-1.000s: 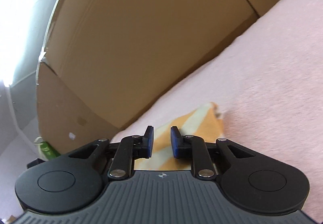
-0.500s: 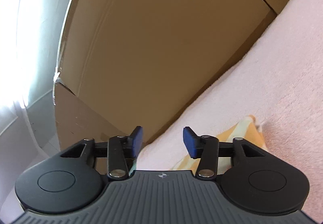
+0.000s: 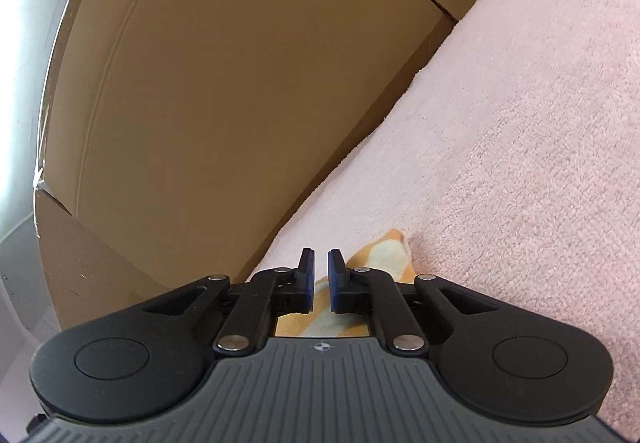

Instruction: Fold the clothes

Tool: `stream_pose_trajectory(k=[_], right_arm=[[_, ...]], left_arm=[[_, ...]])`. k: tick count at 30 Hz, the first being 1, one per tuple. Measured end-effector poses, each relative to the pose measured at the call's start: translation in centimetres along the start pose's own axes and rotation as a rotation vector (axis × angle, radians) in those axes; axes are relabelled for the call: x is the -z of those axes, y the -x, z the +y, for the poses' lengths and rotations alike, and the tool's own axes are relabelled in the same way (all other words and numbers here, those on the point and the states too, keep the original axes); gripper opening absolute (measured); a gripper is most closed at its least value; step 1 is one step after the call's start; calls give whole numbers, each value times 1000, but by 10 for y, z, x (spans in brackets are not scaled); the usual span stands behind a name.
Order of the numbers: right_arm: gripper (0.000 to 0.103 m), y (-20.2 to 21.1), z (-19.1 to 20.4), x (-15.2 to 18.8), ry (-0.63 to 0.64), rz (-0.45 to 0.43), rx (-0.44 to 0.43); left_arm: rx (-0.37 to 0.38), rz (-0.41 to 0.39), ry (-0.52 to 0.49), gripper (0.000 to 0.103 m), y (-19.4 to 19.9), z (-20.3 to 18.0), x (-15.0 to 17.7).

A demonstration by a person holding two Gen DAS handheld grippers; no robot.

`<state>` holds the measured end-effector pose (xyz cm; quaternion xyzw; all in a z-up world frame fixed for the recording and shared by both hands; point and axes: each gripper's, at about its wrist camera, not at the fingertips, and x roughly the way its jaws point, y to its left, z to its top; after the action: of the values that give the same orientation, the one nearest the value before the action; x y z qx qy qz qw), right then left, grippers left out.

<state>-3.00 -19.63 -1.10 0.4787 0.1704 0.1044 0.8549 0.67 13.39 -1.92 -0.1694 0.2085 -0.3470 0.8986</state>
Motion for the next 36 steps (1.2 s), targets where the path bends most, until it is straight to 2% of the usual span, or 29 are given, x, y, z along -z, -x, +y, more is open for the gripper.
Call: stream_pose_trajectory(k=[2, 5, 11, 18, 23, 25, 30, 34, 36], right_arm=[[6, -1, 1, 1, 7, -3, 6], [6, -2, 3, 1, 19, -8, 15], [7, -3, 6, 2, 32, -12, 19], [7, 8, -4, 1, -23, -5, 3], [7, 36, -11, -1, 3, -2, 28], [12, 46, -14, -1, 15, 0, 39], [18, 58, -2, 7, 174, -2, 124], [19, 60, 1, 9, 253, 3, 161], [19, 61, 1, 8, 270, 9, 165]], left_arm=[[-7, -22, 10, 89, 3, 1, 0], [-24, -44, 30, 95, 6, 4, -1], [-18, -11, 59, 101, -1, 9, -2], [-40, 2, 38, 102, -3, 6, -1], [-76, 6, 6, 102, -5, -1, -1], [-106, 7, -17, 102, -5, -5, 0], [-149, -30, -67, 102, 7, -15, 3], [-134, -8, -3, 102, 23, -4, 5], [-164, 17, 35, 102, 33, 2, 5]])
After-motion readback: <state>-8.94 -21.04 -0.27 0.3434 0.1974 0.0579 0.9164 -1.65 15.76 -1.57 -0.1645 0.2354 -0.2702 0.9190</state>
